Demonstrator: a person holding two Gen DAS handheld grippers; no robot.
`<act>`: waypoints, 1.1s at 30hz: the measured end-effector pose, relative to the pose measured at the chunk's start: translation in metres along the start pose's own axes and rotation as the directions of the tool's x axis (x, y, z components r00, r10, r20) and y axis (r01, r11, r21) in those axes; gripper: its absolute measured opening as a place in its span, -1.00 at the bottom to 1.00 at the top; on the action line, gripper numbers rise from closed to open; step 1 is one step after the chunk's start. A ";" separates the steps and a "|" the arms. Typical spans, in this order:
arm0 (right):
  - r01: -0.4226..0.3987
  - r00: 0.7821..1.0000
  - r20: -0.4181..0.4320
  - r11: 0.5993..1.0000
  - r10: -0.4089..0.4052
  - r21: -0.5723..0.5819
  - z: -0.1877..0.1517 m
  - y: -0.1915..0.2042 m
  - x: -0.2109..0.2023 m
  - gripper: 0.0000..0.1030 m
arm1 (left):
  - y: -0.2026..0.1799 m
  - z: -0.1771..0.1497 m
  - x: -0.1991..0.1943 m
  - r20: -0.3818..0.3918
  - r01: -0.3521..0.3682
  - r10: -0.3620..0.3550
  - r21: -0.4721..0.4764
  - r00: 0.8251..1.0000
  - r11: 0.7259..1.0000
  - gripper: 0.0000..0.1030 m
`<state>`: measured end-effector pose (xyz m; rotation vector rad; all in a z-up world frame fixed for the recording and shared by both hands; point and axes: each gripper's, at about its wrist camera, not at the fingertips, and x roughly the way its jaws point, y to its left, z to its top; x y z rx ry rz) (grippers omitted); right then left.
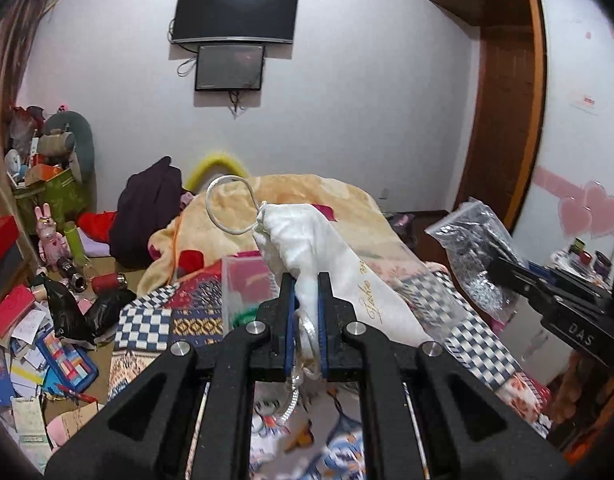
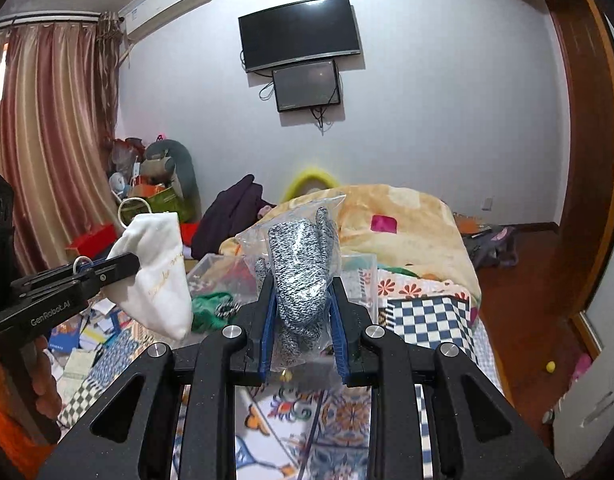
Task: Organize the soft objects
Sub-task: 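Release the white pouch into the clear box while the right tool releases the mesh bag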
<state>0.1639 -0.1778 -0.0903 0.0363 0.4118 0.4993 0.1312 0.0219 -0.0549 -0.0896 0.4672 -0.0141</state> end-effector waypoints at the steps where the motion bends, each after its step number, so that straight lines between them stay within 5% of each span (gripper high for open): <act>1: 0.002 1.000 0.000 1.000 -0.002 0.002 0.000 0.000 0.000 -0.56 | 0.002 0.001 0.005 0.001 -0.007 0.007 -0.005 1.000 1.000 -0.83; 23: -0.001 0.982 -0.187 1.000 -0.001 -0.009 -0.026 0.012 0.071 -0.51 | -0.003 -0.035 0.092 -0.187 -0.062 0.068 0.036 0.980 0.997 -0.79; 30: 0.032 0.978 -0.205 0.999 -0.033 -0.011 -0.026 0.006 0.068 0.04 | 0.003 -0.038 0.084 -0.200 -0.033 0.033 0.003 0.979 0.999 -0.09; 33: 0.031 0.980 -0.198 1.000 -0.031 -0.002 -0.022 0.002 0.060 0.07 | 0.003 -0.035 0.074 -0.186 -0.028 0.028 0.006 0.982 1.000 -0.07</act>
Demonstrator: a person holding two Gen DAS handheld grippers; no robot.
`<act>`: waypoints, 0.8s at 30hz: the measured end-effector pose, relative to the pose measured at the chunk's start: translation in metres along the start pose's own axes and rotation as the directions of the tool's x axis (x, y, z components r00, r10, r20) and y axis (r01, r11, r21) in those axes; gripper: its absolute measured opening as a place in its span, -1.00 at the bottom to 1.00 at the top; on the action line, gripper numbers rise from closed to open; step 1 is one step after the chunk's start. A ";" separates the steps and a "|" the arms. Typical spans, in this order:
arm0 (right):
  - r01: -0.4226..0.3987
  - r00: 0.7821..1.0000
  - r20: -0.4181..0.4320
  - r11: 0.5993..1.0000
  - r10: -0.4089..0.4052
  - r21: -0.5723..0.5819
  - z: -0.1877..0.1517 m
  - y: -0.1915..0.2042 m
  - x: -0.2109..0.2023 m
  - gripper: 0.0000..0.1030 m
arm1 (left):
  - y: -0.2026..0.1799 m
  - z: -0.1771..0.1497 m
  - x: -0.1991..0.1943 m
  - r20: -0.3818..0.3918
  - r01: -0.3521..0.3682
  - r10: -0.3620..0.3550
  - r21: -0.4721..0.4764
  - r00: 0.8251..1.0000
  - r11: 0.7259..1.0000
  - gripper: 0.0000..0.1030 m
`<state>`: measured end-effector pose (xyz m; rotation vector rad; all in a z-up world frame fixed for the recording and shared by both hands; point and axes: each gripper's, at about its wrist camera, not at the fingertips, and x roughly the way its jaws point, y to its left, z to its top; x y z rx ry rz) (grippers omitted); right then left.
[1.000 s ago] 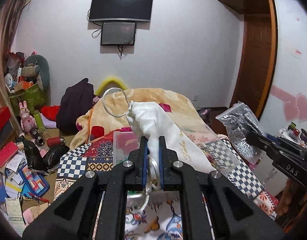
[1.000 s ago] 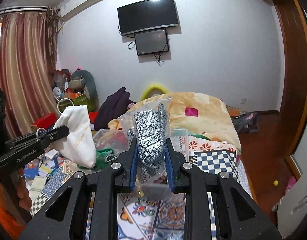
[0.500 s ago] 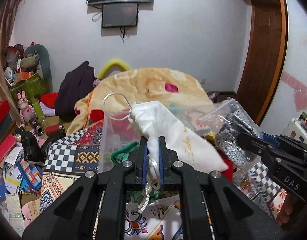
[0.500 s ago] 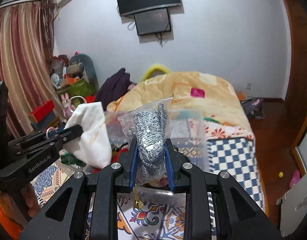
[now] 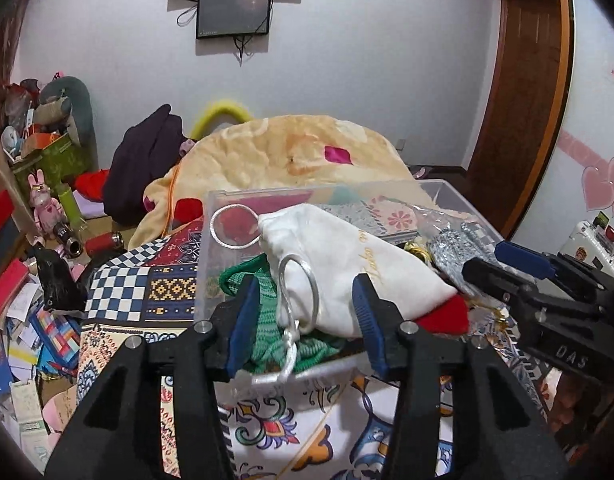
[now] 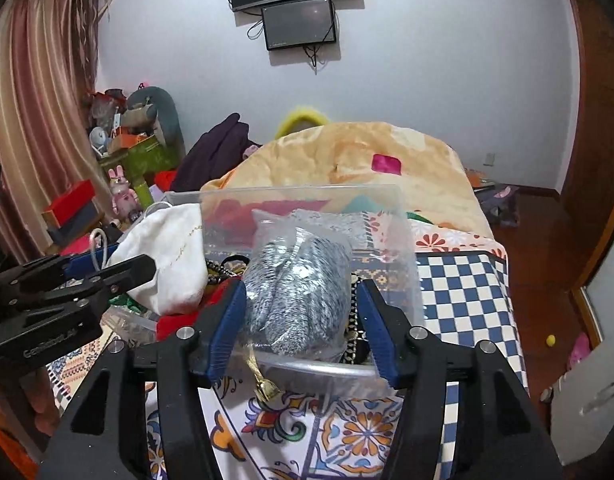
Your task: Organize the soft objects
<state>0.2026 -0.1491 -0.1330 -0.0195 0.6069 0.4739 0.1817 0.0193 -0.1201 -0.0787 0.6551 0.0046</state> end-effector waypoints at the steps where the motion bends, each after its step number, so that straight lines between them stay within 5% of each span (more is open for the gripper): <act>1: 0.000 1.000 0.005 1.000 0.000 0.002 0.001 -0.001 -0.003 0.07 | 0.000 0.000 -0.004 0.005 0.005 -0.005 -0.001 1.000 1.000 -0.07; 11: 0.004 0.986 0.164 1.000 0.001 -0.028 0.021 0.002 -0.072 0.16 | -0.006 0.018 -0.080 0.163 0.059 -0.060 0.011 0.985 0.998 -0.06; 20: -0.019 0.946 0.322 0.997 0.041 -0.071 0.032 0.021 -0.138 0.17 | -0.023 0.029 -0.154 0.326 0.080 -0.094 0.056 0.941 0.995 0.07; 24: -0.030 0.927 0.371 0.997 0.055 -0.075 0.033 0.026 -0.155 0.36 | -0.026 0.030 -0.178 0.375 0.088 -0.107 0.066 0.921 0.994 0.24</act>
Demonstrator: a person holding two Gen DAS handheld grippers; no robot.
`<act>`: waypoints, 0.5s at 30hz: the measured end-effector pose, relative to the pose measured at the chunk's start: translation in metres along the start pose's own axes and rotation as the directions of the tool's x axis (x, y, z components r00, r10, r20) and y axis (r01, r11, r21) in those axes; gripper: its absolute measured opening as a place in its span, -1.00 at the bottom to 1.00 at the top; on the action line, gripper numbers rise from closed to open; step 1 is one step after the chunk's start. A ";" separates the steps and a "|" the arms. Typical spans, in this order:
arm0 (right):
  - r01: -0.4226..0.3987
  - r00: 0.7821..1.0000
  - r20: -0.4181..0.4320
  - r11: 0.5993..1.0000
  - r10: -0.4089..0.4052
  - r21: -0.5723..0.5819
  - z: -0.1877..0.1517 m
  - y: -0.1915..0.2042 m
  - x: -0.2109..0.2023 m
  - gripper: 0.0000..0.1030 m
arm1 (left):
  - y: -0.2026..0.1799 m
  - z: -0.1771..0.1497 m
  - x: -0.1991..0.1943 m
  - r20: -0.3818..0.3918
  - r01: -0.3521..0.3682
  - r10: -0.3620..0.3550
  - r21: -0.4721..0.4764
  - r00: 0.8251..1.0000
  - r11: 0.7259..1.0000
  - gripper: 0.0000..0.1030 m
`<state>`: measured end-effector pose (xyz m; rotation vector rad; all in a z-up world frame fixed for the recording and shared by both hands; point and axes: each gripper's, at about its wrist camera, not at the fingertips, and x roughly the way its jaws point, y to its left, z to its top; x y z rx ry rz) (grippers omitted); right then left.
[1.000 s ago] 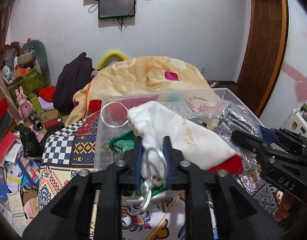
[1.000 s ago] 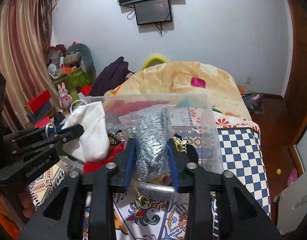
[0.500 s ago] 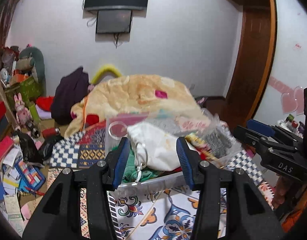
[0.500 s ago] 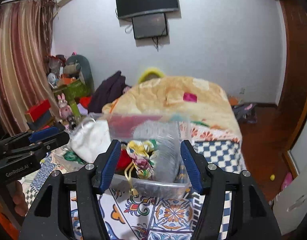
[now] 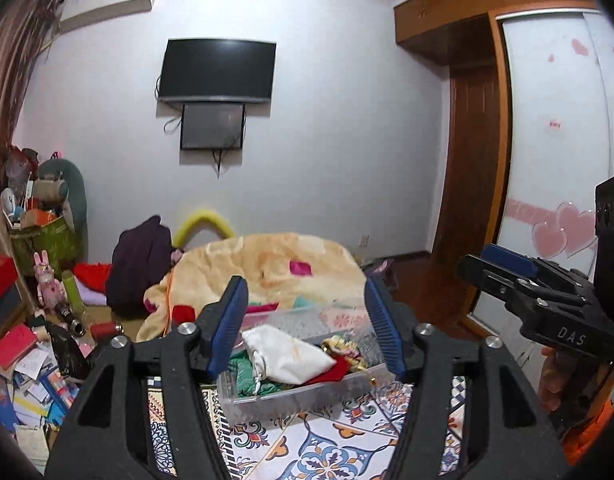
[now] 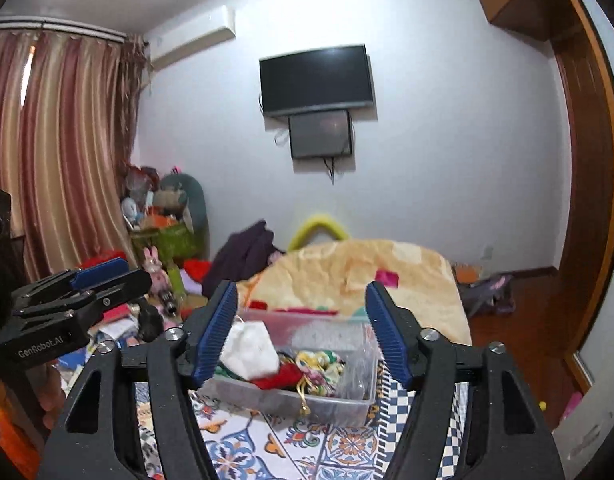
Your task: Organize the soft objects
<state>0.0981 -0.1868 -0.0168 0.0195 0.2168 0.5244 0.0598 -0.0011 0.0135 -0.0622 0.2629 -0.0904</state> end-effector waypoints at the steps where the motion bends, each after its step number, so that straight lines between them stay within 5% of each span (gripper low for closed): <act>1: 0.001 1.000 0.015 1.000 0.000 -0.001 0.002 0.001 -0.005 0.38 | -0.001 0.001 -0.004 0.007 0.002 -0.002 -0.001 1.000 1.000 0.29; 10: 0.007 0.999 0.035 1.000 -0.007 0.007 -0.004 0.003 -0.007 0.62 | -0.006 0.001 -0.020 0.042 -0.002 0.001 0.004 0.999 1.000 0.74; 15: 0.014 1.000 0.024 1.000 -0.015 0.004 -0.009 0.007 -0.003 0.72 | -0.007 -0.003 -0.019 0.037 -0.005 0.005 0.006 0.999 1.000 0.81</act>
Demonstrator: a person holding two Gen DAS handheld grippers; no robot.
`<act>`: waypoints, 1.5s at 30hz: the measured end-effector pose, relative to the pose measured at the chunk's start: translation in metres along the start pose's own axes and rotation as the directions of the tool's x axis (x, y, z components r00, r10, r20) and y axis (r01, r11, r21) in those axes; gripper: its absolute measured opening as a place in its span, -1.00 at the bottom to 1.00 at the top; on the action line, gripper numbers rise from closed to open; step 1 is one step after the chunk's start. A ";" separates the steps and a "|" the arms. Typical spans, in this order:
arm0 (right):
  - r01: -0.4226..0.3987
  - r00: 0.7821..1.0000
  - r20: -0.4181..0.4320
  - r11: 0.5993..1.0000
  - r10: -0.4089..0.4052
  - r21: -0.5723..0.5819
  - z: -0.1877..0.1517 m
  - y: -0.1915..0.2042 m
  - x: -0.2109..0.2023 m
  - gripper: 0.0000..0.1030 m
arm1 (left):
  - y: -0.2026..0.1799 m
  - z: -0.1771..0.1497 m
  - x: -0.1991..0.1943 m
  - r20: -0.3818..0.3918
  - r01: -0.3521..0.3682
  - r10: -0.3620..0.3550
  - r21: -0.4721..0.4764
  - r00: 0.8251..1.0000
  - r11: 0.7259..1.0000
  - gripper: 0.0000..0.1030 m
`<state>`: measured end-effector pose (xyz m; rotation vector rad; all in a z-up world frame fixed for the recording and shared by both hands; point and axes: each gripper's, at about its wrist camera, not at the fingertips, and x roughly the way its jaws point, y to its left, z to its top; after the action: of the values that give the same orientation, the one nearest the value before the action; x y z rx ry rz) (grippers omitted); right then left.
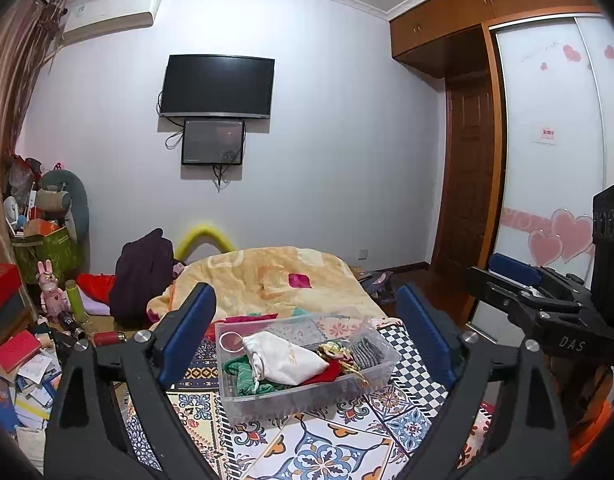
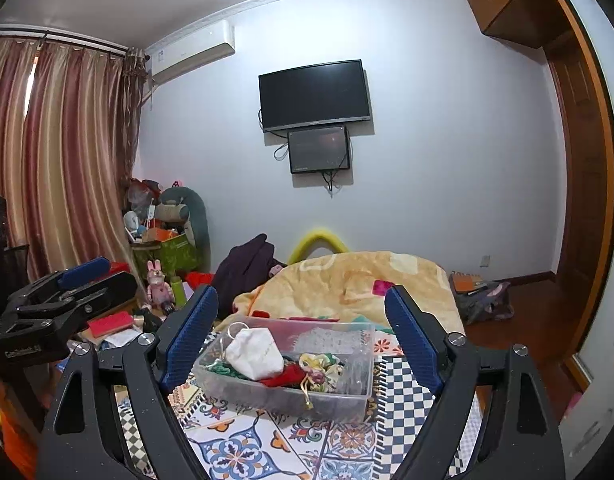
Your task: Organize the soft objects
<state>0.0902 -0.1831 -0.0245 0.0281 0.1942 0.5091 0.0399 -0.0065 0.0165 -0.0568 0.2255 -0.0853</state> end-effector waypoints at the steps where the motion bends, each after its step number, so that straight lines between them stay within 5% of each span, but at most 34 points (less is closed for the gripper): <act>1: -0.001 1.000 0.001 1.000 0.001 0.000 -0.001 -0.001 -0.001 0.79 | 0.000 -0.001 -0.001 -0.002 0.001 -0.001 -0.002 1.000 1.000 0.83; 18: 0.001 1.000 0.019 1.000 -0.001 -0.012 -0.007 -0.001 -0.012 0.97 | 0.003 -0.004 -0.001 -0.006 -0.002 0.002 -0.018 1.000 1.000 0.94; 45: 0.014 1.000 0.004 1.000 -0.014 -0.008 -0.007 -0.003 -0.010 1.00 | 0.005 -0.008 -0.002 -0.005 0.000 0.000 -0.022 1.000 1.000 0.99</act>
<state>0.0813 -0.1907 -0.0300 0.0195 0.1886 0.4960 0.0366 -0.0021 0.0093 -0.0788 0.2316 -0.0827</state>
